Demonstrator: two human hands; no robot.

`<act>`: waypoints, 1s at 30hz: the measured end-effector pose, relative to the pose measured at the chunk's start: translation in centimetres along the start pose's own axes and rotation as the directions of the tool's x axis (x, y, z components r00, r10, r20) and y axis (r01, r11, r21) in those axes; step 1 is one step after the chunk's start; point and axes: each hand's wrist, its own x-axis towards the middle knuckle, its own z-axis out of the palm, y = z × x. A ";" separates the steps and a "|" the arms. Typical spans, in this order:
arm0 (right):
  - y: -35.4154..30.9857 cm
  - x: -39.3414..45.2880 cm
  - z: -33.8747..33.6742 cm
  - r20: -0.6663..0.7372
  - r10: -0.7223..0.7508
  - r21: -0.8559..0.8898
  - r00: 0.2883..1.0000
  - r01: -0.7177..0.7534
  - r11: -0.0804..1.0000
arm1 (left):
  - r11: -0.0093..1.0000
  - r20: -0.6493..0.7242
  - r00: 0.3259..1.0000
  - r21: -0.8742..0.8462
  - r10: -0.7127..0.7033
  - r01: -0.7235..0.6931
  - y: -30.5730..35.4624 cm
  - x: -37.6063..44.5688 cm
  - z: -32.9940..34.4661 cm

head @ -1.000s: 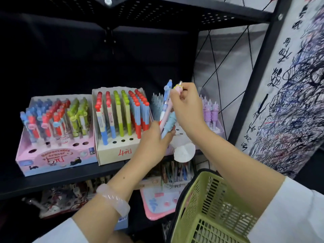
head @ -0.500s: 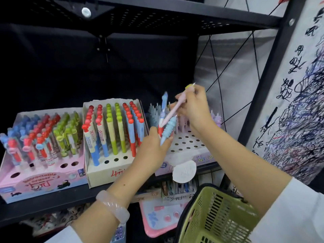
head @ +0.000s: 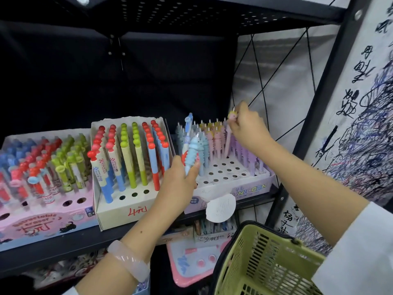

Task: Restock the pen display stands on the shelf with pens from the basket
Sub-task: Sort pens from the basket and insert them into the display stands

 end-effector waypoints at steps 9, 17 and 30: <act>0.9 1.1 -0.2 0.013 0.062 0.017 0.998 -0.063 0.998 | 0.999 0.008 1.000 -0.050 -0.013 0.014 0.0 -0.2 -0.1; 0.3 2.1 0.7 0.112 0.063 -0.243 0.992 -0.034 0.969 | 0.989 0.027 0.999 -0.146 -0.020 0.024 0.0 -0.6 -0.4; -1.3 0.0 0.3 0.158 -0.071 -0.648 0.985 0.158 0.745 | 0.968 0.023 1.000 -0.249 -0.010 0.015 0.8 -1.4 -0.9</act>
